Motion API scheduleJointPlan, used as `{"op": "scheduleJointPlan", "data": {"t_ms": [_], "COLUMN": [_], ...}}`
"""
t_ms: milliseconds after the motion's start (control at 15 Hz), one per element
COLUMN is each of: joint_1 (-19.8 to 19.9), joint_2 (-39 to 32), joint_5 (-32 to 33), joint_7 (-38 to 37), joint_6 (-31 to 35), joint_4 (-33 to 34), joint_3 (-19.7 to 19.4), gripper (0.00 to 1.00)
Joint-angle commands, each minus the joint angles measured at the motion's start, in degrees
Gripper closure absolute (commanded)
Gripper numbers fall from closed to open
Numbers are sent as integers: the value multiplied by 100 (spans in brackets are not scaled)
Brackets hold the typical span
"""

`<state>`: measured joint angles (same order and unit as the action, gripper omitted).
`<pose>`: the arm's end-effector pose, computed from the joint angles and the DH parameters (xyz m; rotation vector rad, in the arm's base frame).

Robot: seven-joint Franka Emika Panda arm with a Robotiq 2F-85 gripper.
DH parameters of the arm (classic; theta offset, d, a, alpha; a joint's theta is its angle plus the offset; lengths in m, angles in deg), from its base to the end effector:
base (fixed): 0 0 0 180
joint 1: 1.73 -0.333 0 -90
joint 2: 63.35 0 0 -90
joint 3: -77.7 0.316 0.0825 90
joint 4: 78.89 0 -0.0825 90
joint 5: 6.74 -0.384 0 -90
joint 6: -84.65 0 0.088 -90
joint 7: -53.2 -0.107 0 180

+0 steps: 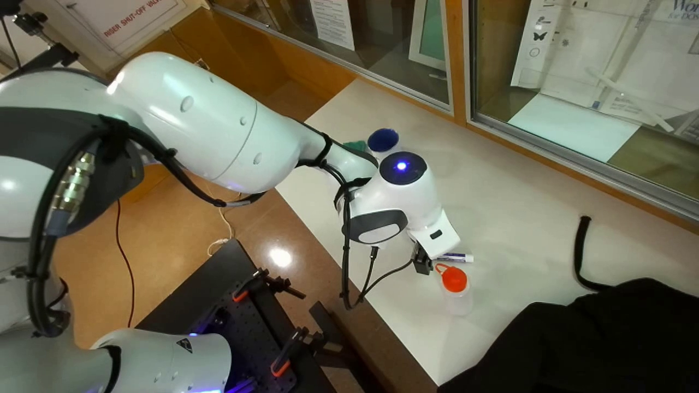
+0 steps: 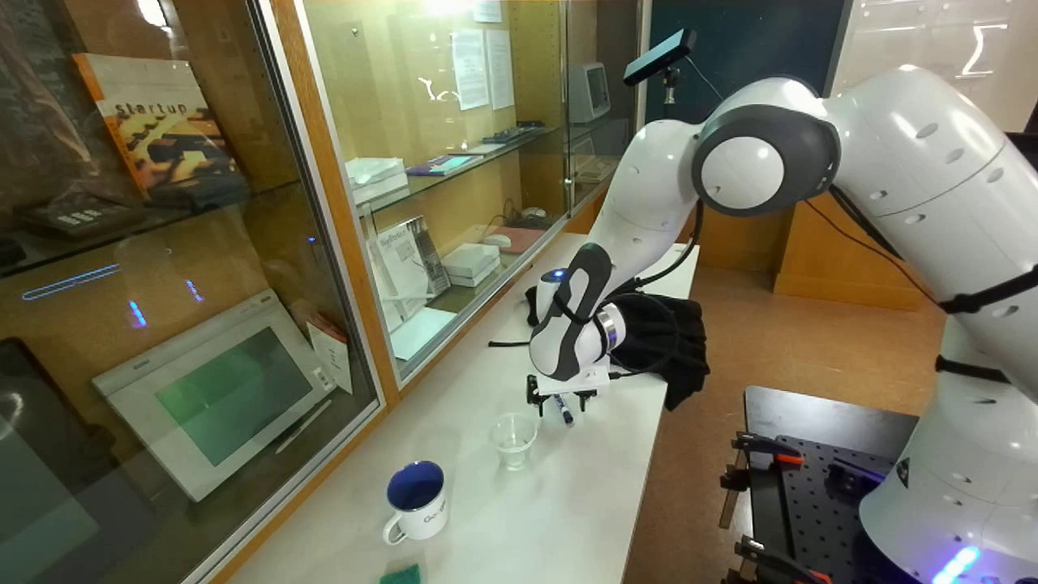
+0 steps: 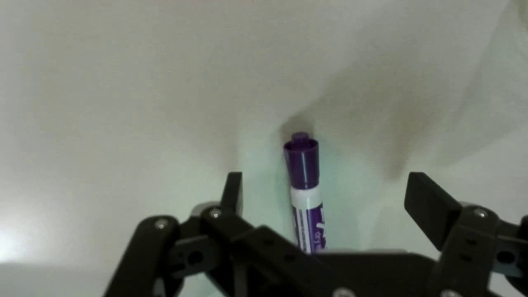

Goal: Put the cup upright, then put the marker in the cup

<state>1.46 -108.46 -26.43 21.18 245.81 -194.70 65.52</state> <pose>0.5505 -0.1737 0.0661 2.6639 -1.6112 0.0701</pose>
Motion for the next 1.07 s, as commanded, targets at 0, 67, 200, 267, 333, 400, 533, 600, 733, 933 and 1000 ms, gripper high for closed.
{"op": "scheduleJointPlan", "data": {"t_ms": [0,67,200,267,333,400,533,600,733,933,1000], "joint_1": [-127,-126,-121,-123,-129,-135,-135,-125,-131,-190,-253], "joint_2": [-98,-110,-134,-142,-143,-136,-106,-71,55,543,750], "joint_5": [14,12,5,2,2,3,-2,-6,10,105,164], "joint_7": [-168,-161,-150,-147,-147,-146,-133,-115,-72,44,46], "joint_6": [-28,-23,-30,-32,-25,-21,-15,-19,-56,-223,-290], "joint_4": [125,131,153,158,162,177,166,145,57,-246,-365], "joint_3": [-99,-90,-76,-72,-74,-75,-67,-59,-54,-88,-144], "gripper": [28,34,50,58,66,73,88,94,97,95,95]}}
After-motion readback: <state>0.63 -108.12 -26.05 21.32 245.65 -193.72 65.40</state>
